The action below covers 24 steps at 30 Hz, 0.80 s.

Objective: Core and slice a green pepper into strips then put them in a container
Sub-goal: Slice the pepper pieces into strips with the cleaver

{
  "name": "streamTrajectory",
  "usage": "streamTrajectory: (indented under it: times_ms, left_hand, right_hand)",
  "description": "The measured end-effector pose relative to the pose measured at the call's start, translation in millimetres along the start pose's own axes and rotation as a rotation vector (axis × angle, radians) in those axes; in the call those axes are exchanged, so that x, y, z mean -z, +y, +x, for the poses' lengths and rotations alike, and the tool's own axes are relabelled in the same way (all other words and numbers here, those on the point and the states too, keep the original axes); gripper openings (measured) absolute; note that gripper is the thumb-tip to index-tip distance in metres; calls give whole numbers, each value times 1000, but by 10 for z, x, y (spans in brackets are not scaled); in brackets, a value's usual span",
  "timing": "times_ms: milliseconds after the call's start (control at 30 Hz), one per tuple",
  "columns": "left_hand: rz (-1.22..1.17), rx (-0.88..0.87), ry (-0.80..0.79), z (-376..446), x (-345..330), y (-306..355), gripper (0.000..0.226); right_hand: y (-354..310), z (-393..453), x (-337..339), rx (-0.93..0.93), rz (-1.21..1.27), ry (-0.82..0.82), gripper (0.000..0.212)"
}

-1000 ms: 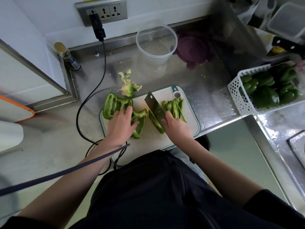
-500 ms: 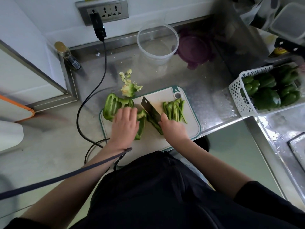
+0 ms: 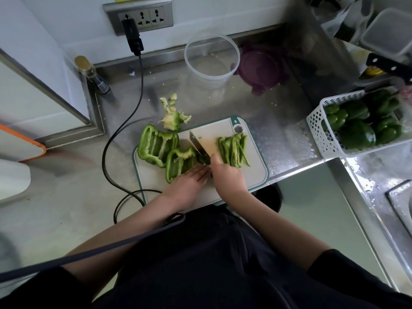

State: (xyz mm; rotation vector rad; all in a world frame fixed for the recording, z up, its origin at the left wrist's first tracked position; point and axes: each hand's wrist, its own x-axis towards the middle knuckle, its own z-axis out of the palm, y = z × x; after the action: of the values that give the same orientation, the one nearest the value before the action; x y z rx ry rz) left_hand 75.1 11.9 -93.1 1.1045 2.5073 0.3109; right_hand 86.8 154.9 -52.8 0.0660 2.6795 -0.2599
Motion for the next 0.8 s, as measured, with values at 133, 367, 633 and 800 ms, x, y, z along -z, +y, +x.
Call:
streamTrajectory:
  times_ms: [133, 367, 633, 800]
  left_hand:
    - [-42, -17, 15, 8, 12, -19, 66]
    - [-29, -11, -2, 6, 29, -38, 61]
    - [30, -7, -42, 34, 75, -20, 61]
    - [73, -6, -59, 69, 92, 8, 63]
  right_hand:
    - [-56, 121, 42, -71, 70, 43, 15]
    - [8, -8, 4, -2, -101, 35, 33]
    - [60, -116, 79, 21, -89, -18, 42]
    - [8, 12, 85, -23, -30, 3, 31]
